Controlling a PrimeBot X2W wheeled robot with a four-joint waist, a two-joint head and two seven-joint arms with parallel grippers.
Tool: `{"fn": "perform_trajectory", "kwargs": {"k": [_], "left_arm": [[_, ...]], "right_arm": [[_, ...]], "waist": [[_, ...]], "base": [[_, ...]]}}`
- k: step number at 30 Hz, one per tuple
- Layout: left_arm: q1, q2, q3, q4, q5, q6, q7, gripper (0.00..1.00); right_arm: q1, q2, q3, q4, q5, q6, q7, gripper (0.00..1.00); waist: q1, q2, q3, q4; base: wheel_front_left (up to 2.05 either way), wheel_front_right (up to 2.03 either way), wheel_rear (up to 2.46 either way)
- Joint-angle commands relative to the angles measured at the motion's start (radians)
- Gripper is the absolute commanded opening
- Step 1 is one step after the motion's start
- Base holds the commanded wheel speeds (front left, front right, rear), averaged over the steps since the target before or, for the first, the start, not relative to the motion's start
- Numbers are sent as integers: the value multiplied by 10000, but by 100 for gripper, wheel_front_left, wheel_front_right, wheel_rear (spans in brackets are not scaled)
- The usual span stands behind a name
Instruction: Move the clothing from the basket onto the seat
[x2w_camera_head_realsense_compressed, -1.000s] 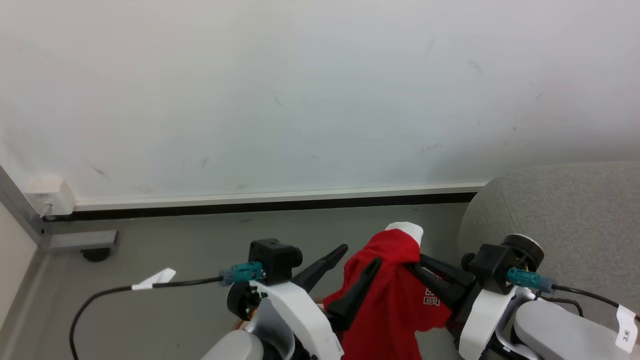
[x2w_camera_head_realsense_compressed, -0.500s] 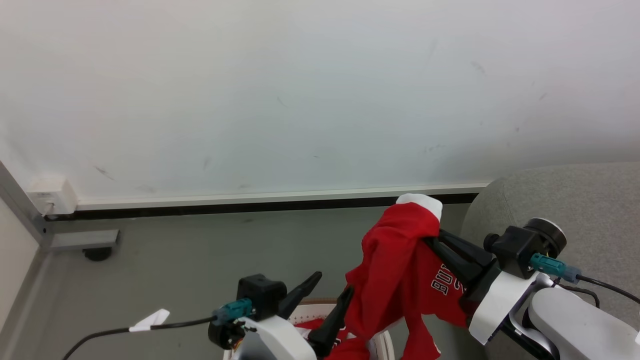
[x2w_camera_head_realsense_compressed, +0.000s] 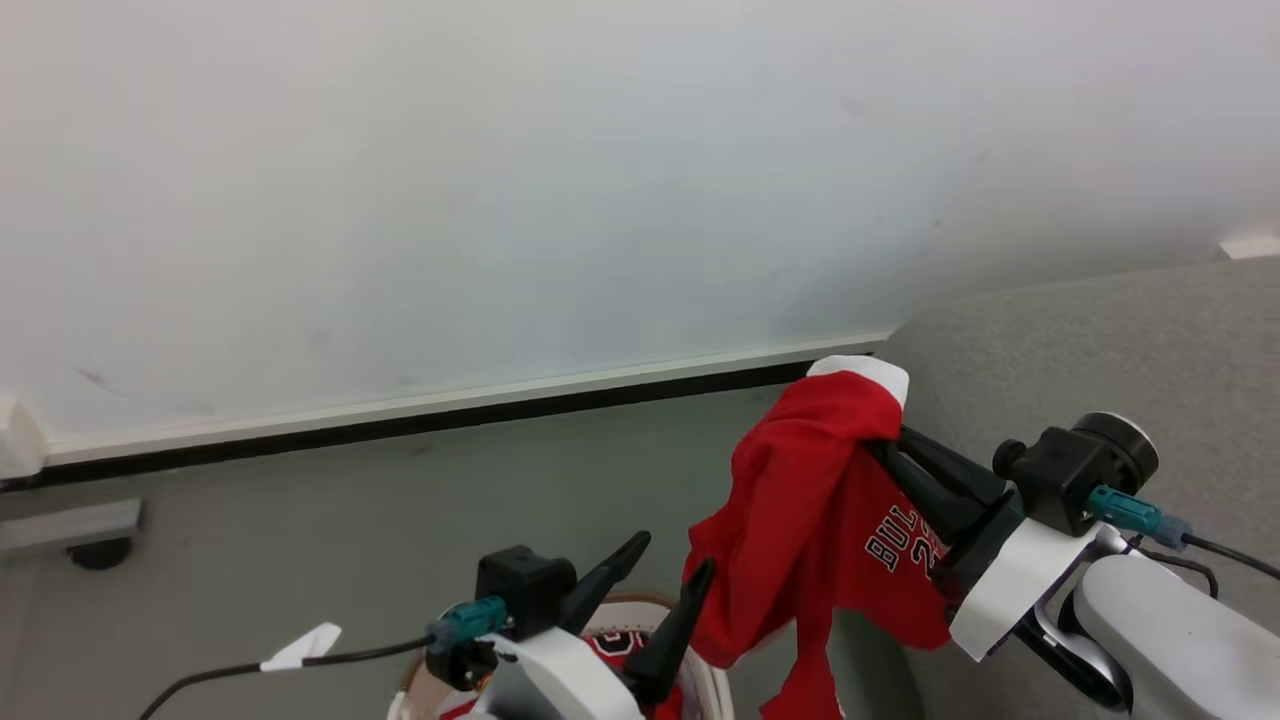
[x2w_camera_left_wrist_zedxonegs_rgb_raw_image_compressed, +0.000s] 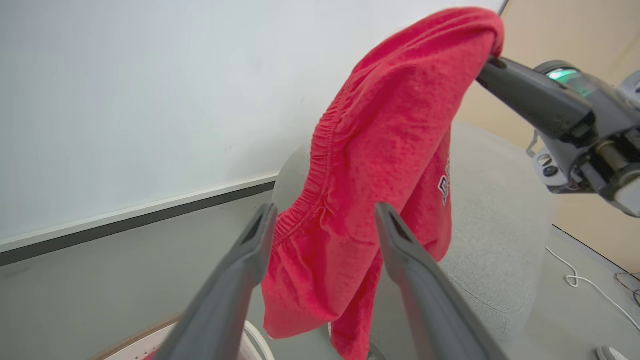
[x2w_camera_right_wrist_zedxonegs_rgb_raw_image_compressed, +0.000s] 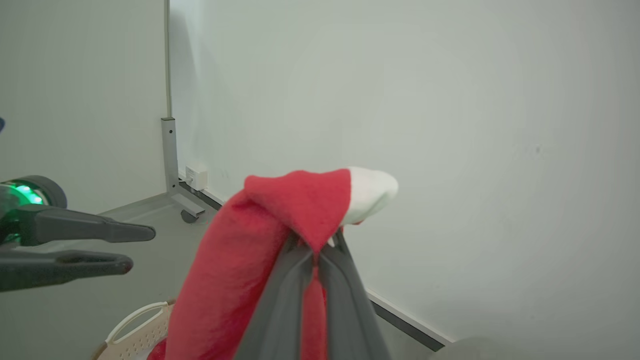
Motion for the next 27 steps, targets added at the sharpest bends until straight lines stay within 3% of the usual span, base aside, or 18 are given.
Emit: {"fn": "perform_trajectory", "kwargs": {"k": [1, 7, 14, 20, 27], "left_arm": [[-130, -24, -33, 55, 35, -35, -111, 100], [-393, -152, -157, 119, 96, -111, -182, 100], [-627, -350, -342, 162, 187, -174, -217, 100], [-1149, -523, -505, 92, 389, -247, -269, 100], [-2143, -555, -662, 193, 775, -393, -296, 100]], "right_arm": [[-11, -37, -98, -46, -135, -21, -32, 0], [113, -214, -520, -152, -130, -21, -33, 0], [322, -492, -1184, -261, -196, -21, -31, 0], [264, -833, -2508, -202, -35, -23, -19, 0], [-991, -1439, -4257, 678, 43, -23, -21, 0]], "waist": [[0, -1, 244, -727], [0, -1, 568, -1712], [0, -1, 946, -2184], [0, -1, 1801, -1987], [0, -1, 3318, -1262]], "base": [[0, 0, 0], [0, 0, 0], [0, 0, 0], [0, 0, 0], [0, 0, 0]]}}
